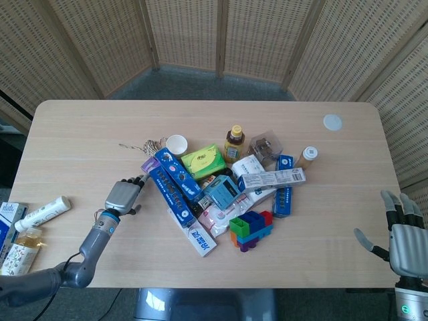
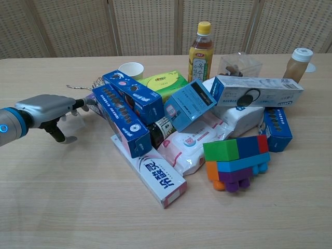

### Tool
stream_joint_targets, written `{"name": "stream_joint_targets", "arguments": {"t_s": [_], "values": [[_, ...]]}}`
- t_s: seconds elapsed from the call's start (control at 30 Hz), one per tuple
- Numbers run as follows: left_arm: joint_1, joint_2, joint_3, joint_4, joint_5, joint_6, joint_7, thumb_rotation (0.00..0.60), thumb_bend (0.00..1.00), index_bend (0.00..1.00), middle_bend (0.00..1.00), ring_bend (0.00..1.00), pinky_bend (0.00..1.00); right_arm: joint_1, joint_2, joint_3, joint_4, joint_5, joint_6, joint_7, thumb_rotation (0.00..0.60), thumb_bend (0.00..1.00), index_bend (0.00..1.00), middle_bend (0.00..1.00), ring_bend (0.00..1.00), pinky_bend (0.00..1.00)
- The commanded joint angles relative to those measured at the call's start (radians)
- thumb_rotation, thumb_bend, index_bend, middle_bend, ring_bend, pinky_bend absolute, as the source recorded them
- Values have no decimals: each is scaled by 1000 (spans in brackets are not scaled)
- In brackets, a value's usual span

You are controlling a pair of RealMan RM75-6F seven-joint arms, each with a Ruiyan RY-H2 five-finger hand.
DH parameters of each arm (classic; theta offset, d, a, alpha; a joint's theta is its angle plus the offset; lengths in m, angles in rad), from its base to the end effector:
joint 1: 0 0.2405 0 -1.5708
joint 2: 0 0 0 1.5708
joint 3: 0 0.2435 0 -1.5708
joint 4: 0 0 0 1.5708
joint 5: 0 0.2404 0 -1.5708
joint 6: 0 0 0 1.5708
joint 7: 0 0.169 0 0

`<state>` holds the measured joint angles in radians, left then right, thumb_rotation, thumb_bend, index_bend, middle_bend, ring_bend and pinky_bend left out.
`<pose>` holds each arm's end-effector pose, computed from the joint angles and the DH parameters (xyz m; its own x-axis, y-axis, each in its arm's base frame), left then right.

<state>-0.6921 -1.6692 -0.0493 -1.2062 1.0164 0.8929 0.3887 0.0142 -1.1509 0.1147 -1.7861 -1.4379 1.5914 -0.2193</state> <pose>-0.2279 0.3532 -0.0935 0.5765 0.3784 0.7242 0.8171 -0.2690 -0.5100 -0.2812 -0.1974 0.1313 0.4082 0.1114 0.9061 -0.9106 0.1207 0.3954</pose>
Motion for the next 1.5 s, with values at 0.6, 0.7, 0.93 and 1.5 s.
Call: {"name": "stream_joint_targets", "arguments": {"t_s": [0.6,0.7,0.93,1.5], "values": [[62,28,-17,8,88,66,-77,600,396,523,428,511,571,-2,7,9,-9,2,3,28,0,192,0,128,0,0],[72,59,-31,-21,89,80,-90,600,395,521,431,511,574,2,4,10,-8,2,-2,27,0,193,0,128,0,0],[78,197,-82,-183,77,105,-92,600,395,520,437,520,578,14,-4,12,-2,1,-18,26,0,193,0,128,0,0],[36,677,-310,-724,-138,139,-63,600,394,533,433,519,578,26,-81,-15,88,-11,-55,92,0,193,0,129,0,0]]}}
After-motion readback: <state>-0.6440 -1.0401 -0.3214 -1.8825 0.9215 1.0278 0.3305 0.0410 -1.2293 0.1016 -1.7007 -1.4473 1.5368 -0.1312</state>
